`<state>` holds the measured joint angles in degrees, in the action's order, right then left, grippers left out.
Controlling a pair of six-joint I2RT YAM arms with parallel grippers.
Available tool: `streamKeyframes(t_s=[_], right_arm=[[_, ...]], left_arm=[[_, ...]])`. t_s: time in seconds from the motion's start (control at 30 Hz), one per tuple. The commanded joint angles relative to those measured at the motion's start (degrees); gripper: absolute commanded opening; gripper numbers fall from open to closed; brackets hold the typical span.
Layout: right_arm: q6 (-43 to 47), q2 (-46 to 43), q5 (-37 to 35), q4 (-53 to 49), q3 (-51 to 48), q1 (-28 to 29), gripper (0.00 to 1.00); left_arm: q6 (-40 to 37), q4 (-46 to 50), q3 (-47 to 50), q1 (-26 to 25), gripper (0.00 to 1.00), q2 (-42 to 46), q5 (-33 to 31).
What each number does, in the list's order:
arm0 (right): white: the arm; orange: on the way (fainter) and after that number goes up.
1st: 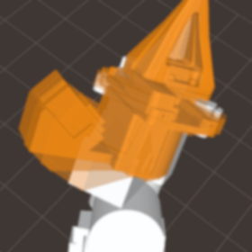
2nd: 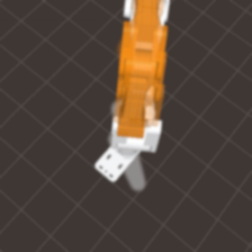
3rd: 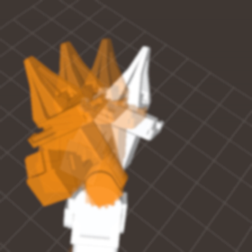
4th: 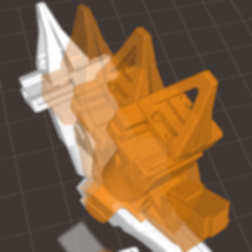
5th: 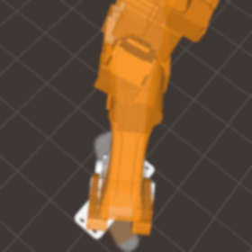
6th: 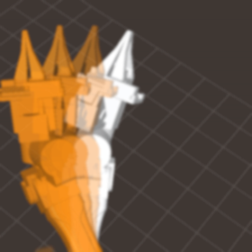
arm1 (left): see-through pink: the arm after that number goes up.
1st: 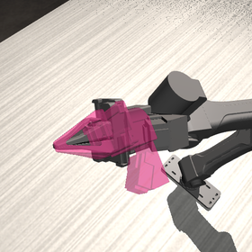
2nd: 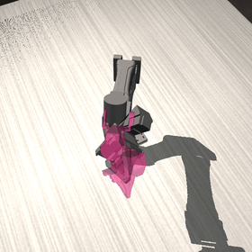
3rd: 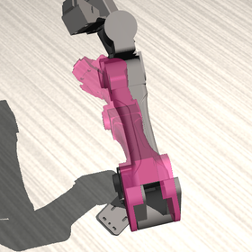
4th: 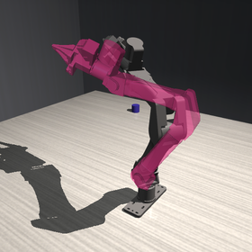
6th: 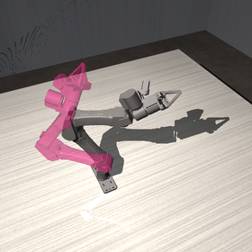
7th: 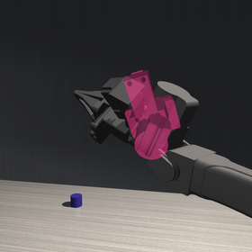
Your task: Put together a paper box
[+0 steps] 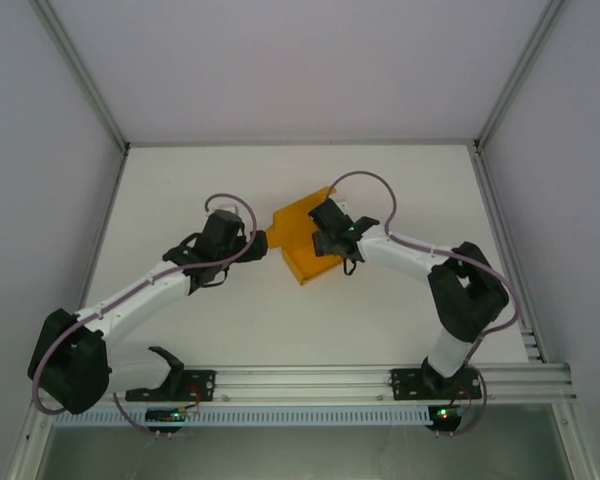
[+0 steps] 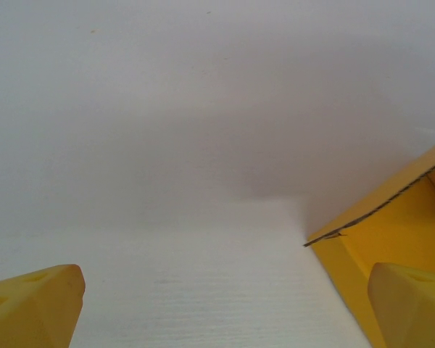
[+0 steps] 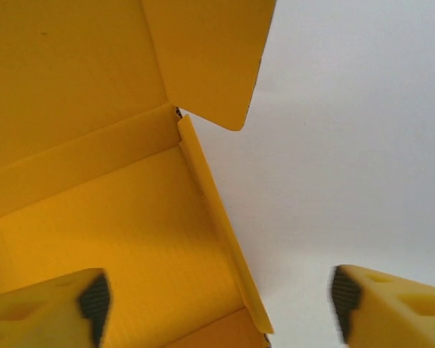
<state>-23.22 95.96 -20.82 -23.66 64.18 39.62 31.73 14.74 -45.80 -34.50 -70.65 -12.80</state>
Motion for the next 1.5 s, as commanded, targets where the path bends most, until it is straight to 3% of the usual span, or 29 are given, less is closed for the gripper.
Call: streamKeyframes(t_s=[0.0, 0.17, 0.27, 0.37, 0.43, 0.6, 0.7, 0.9, 1.03, 1.13, 1.23, 1.37, 1.47], right_arm=[[11.3, -6.3, 5.5, 4.0, -2.5, -3.7, 0.93], [34.1, -12.8, 32.5, 6.4, -3.5, -12.8, 0.99], [46.4, -11.7, 41.9, 2.9, 0.8, -17.4, 0.99], [60.8, -5.4, 50.1, -9.1, 11.3, -20.8, 0.97], [67.9, 0.1, 49.8, -17.0, 18.9, -21.0, 0.95], [73.7, 13.4, 49.6, -31.5, 37.0, -21.2, 0.85], [73.6, 18.0, 49.4, -34.7, 42.6, -20.6, 0.83], [70.3, 21.9, 46.1, -33.8, 44.8, -19.6, 0.67], [66.7, 21.6, 43.9, -32.8, 43.7, -19.7, 0.65], [64.6, 21.3, 41.8, -32.1, 43.0, -19.9, 0.53], [63.4, 21.2, 40.4, -32.0, 42.4, -19.9, 0.52], [61.0, 20.6, 38.6, -31.1, 41.1, -20.5, 0.52], [60.1, 19.6, 39.3, -30.9, 40.3, -21.0, 0.53]], left_arm=[[-6.2, -1.3, -1.7, 0.1, 0.99, -0.3, 4.6], [-14.6, -2.2, -1.6, 0.2, 0.99, -0.3, 10.6], [-20.1, -1.3, -3.4, 0.5, 1.0, -1.4, 11.4], [-23.8, 1.2, -7.4, 2.1, 0.94, -3.7, 13.6], [-25.8, 2.5, -10.2, 3.4, 0.86, -5.6, 15.1], [-29.8, 6.5, -16.8, 4.1, 0.68, -11.4, 19.8], [-30.2, 7.9, -19.0, 4.2, 0.67, -13.5, 20.5], [-31.0, 10.4, -22.8, 4.0, 0.66, -17.8, 18.5], [-32.2, 11.3, -22.9, 4.1, 0.65, -19.3, 18.3], [-34.5, 8.8, -21.0, 4.1, 0.65, -18.7, 20.7], [-36.8, 7.9, -21.6, 4.2, 0.64, -19.4, 23.2], [-37.9, 10.4, -23.0, 4.3, 0.64, -19.2, 19.6], [-37.8, 9.1, -20.9, 4.3, 0.72, -16.7, 20.8]])
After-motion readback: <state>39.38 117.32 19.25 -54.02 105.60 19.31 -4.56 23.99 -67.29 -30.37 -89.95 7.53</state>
